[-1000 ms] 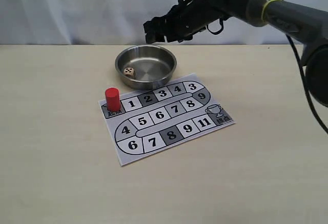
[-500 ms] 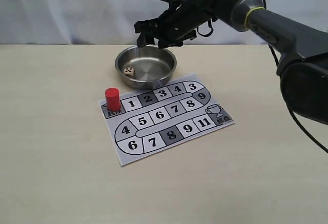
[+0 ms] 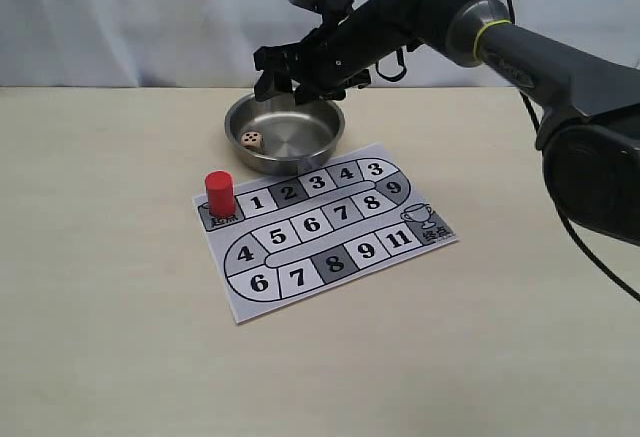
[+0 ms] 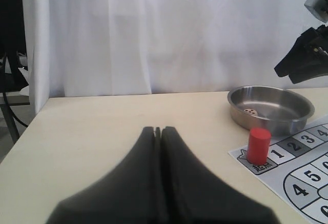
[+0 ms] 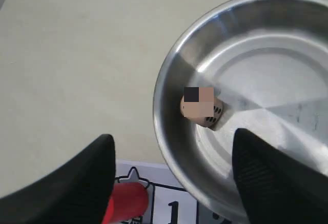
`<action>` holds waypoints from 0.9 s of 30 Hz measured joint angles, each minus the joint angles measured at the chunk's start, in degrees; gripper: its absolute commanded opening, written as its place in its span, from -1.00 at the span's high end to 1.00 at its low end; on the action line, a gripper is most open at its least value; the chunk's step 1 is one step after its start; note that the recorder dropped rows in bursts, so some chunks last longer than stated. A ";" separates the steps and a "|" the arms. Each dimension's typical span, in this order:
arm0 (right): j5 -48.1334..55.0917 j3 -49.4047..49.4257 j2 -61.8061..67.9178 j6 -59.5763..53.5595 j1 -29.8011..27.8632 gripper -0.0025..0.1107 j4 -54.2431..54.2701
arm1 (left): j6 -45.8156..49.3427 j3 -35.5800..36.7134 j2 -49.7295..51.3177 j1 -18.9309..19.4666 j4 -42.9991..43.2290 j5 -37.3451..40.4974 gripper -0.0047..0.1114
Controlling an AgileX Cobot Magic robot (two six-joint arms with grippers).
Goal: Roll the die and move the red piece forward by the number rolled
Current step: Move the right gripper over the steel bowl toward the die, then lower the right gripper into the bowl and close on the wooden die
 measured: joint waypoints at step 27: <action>-14.10 0.00 5.17 57.08 7.05 -0.14 -13.33 | 0.00 0.00 0.00 0.00 0.00 0.00 0.92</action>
